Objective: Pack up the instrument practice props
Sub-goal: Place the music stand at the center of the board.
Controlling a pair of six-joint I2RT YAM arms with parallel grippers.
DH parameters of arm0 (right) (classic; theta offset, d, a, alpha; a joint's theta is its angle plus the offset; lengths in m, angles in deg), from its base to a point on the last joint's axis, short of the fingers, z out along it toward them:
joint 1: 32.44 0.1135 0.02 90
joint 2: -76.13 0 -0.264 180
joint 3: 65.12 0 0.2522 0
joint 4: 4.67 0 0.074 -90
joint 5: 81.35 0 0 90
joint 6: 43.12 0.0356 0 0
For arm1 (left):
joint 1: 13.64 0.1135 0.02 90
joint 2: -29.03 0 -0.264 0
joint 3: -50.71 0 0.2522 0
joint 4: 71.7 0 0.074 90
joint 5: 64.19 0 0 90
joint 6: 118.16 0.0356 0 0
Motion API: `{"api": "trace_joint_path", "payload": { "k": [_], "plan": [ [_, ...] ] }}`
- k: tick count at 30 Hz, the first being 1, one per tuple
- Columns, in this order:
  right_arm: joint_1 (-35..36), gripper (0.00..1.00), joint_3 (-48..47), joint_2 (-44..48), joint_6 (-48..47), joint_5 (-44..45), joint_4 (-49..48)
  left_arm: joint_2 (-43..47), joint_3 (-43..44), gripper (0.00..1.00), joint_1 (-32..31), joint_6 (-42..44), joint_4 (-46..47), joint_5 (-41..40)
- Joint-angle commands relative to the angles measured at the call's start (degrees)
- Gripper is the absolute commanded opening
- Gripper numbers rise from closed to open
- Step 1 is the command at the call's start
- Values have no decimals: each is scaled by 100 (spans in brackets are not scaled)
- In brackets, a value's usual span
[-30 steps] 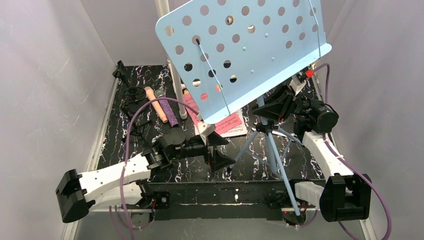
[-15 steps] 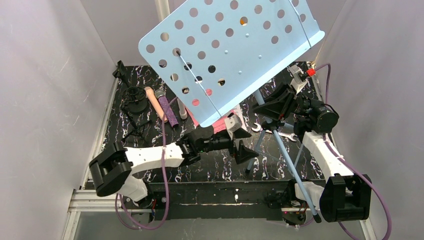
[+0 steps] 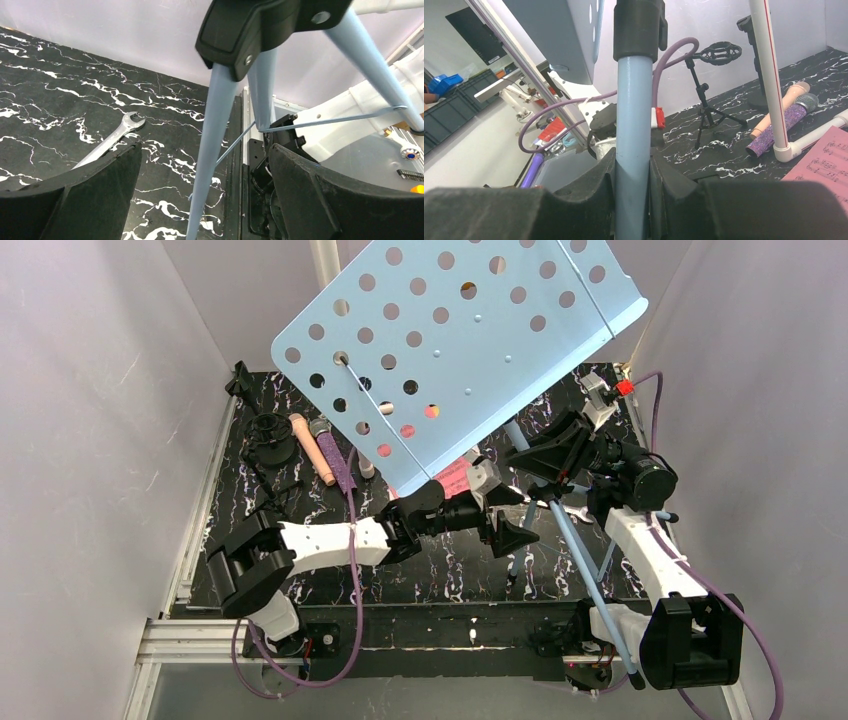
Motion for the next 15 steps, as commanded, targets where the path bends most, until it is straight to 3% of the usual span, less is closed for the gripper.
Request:
{"api": "trace_joint_path", "payload": {
  "k": [1,11,13,15],
  "plan": [
    [2,1,-158,339,121,1029,-1987,-132,263,96,-19,192,348,35],
    [2,1,-26,359,138,1043,-1981,-493,703,81,-17,245,397,282],
    [-6,1,4,355,133,1047,-1980,-554,787,75,-17,248,392,357],
    [-6,1,22,350,133,1039,-1977,-610,895,62,-19,260,395,431]
  ]
}}
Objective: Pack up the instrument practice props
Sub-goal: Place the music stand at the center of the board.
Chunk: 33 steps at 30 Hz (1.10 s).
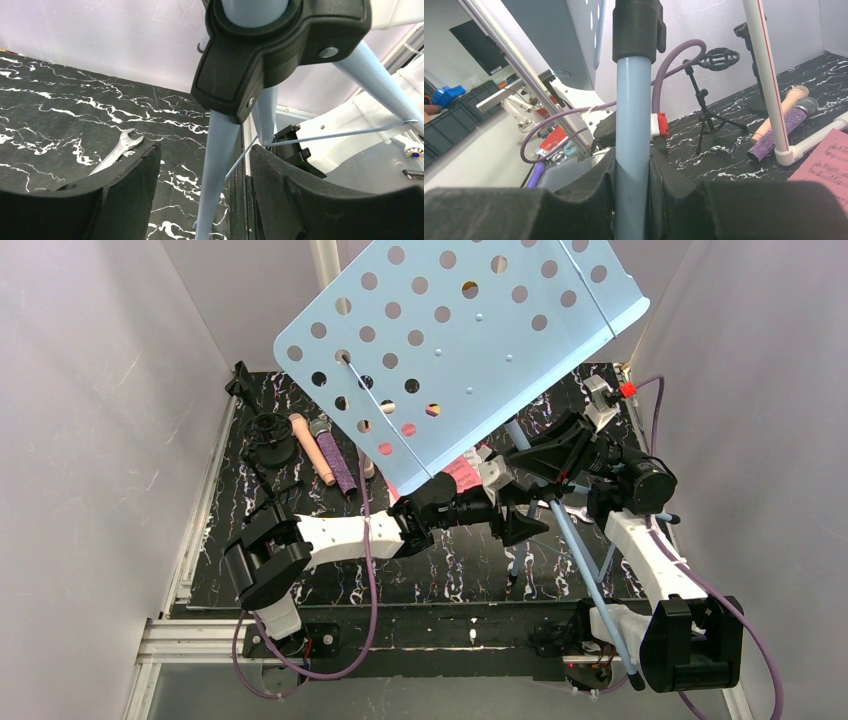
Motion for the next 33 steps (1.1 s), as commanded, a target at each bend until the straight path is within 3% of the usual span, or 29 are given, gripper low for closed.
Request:
{"api": "trace_joint_path", "payload": {
  "k": [1,7,12,17,20,23,28,33],
  "plan": [
    [-9,1,-96,300,110,845,-1978,-94,403,54,-17,114,236,264],
    [-17,1,-53,300,94,814,-1975,-171,523,34,-8,192,126,440],
    [-24,1,26,308,69,800,-1970,-122,538,41,-8,233,33,441],
    [-35,1,55,317,75,803,-1976,-157,698,39,-8,56,33,684],
    [-44,1,89,326,71,800,-1971,-179,765,26,-9,-80,33,834],
    [-59,1,126,350,57,787,-1972,-93,745,0,-8,-131,32,858],
    [-96,1,228,391,-53,668,-1919,318,399,0,-12,-11,-84,477],
    [-106,1,296,379,-400,420,-1783,1093,-137,0,-8,664,-768,-322]
  ]
}}
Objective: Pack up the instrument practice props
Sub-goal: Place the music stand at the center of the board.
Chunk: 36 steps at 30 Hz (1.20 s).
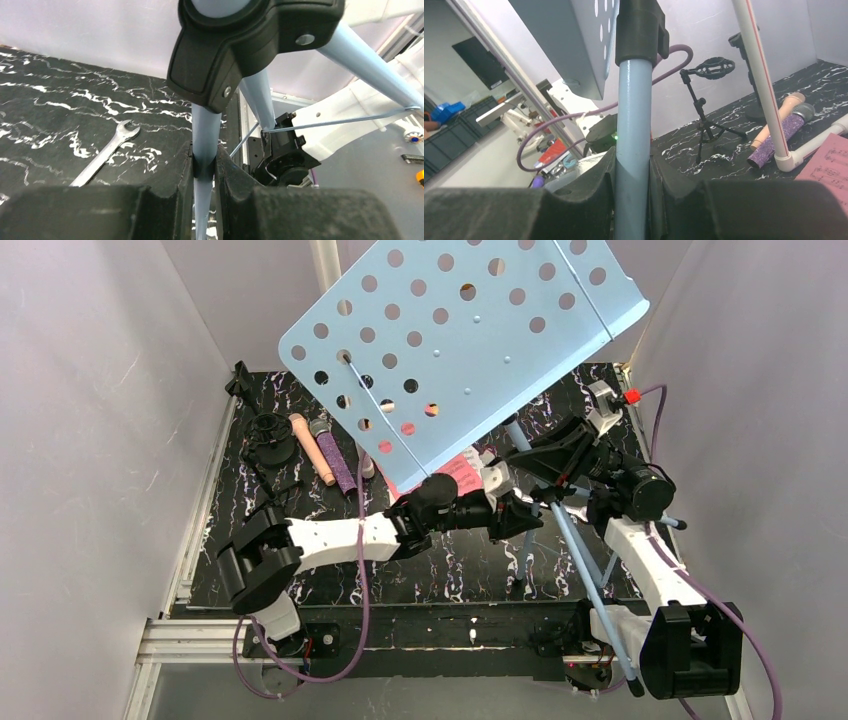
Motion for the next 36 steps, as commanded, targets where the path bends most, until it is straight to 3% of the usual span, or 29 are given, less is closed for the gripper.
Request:
{"api": "trace_joint_path", "payload": {
  "k": [1,10,17,27,36],
  "plan": [
    [26,1,-54,163,-469,-10,-1758,1192,-322,0,-7,669,-629,-750],
    [288,1,-156,-398,-891,151,-1659,2299,-634,0,292,1456,-1989,-1344],
    [564,1,303,-696,-1233,321,-1615,2523,-707,0,426,1846,-2623,-1621],
    [679,1,767,-716,-1547,-126,-1742,2400,-976,0,481,2207,-2681,-1902],
    [681,5,1545,-162,-1502,-345,-1486,2649,-1322,0,482,2346,-2685,-1776]
  ]
}}
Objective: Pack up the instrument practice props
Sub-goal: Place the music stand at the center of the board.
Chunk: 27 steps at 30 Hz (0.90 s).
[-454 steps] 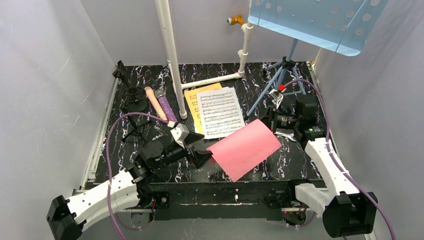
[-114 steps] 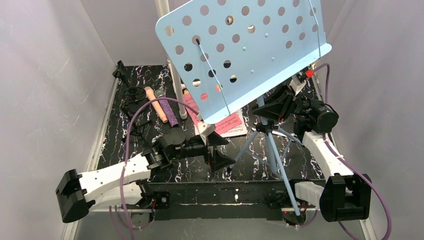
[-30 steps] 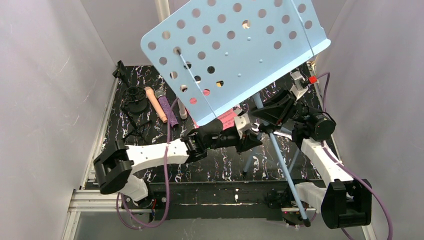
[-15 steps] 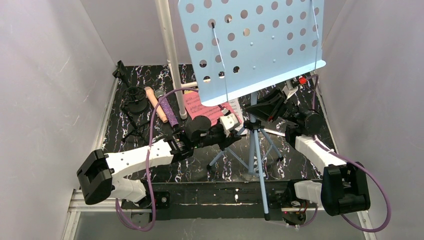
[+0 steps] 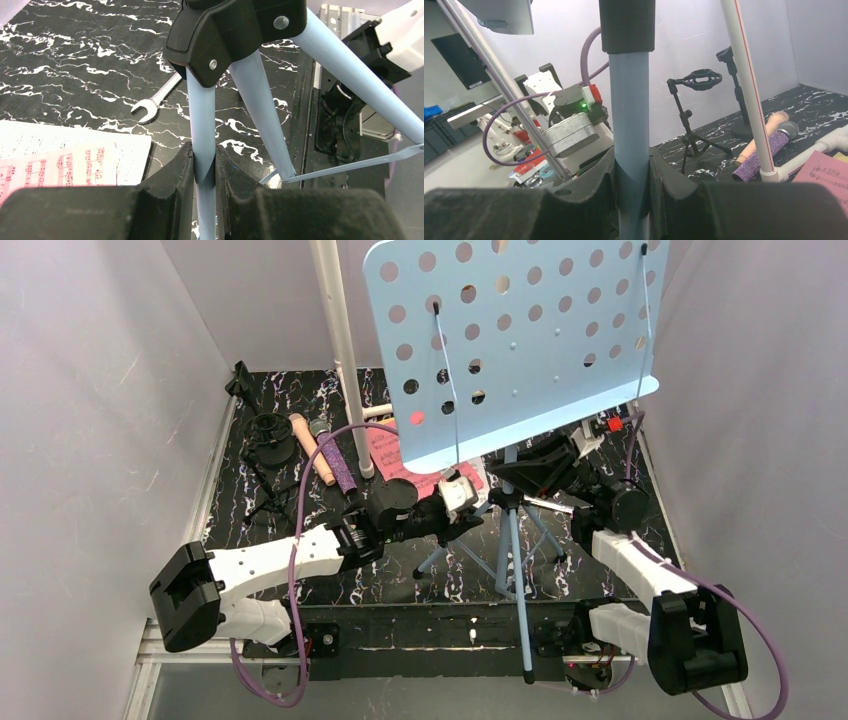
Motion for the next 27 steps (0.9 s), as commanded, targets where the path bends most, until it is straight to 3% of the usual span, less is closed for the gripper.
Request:
{"api": "trace_joint_path", "payload": {
  "k": [1,6,10,27],
  "plan": [
    [-58,6,670,213,-84,-1208,-998,451,-211,0,177,578,-21,-400],
    [-67,9,823,548,-238,-1253,-518,467,-315,0,143,568,-24,-356],
    [-39,3,719,617,-324,-1404,-621,442,-297,0,110,613,-23,-407],
    [708,1,-1567,-610,-947,-1944,-924,238,434,0,118,1543,-77,-1581]
  ]
}}
